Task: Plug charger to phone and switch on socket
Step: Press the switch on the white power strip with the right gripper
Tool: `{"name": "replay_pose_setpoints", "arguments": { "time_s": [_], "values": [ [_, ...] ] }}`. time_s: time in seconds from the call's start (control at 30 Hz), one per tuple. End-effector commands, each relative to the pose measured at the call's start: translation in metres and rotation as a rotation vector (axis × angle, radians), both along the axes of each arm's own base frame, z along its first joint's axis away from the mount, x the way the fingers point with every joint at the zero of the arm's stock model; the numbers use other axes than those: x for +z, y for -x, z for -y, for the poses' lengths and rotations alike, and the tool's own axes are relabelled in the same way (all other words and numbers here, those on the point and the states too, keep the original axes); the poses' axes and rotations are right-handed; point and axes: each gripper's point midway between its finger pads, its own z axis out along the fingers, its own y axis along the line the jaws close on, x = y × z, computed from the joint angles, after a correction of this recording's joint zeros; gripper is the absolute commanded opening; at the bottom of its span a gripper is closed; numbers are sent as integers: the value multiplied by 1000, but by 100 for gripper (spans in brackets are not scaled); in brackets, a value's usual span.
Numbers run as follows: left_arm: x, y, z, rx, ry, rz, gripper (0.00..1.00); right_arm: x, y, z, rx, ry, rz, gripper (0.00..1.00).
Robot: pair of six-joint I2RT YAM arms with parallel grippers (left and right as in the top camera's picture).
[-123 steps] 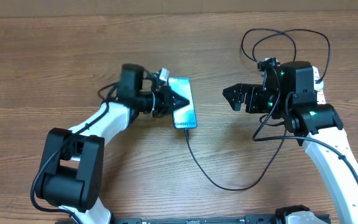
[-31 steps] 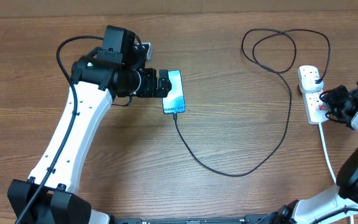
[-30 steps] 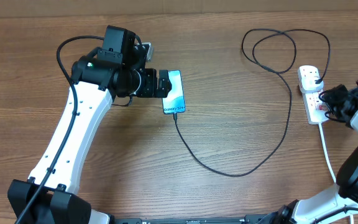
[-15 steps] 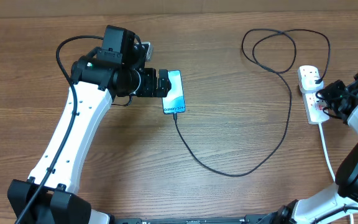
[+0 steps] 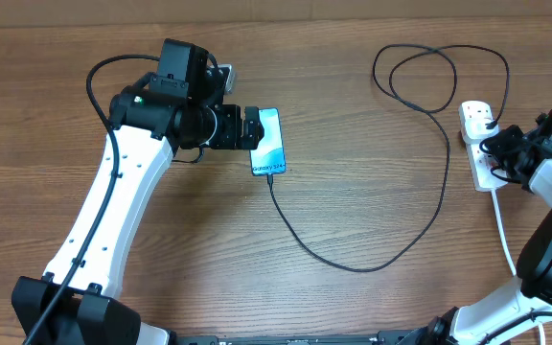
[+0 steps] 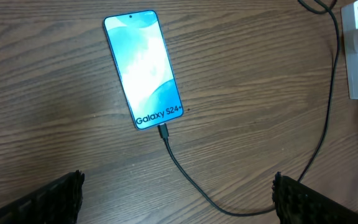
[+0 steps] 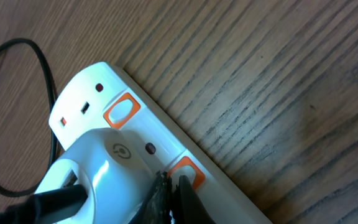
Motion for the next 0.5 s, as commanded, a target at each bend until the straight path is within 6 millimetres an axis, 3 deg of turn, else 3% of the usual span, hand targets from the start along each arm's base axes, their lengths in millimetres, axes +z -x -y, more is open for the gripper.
{"name": "replay_pose_setpoints", "arguments": {
  "time_s": [0.0,0.47],
  "values": [
    [7,0,2,-24,-8,32,100,-9,-4,-7,17,-18,-8,4],
    [7,0,2,-24,-9,32,100,-1,-11,5,3,5,34,4]
  ]
}}
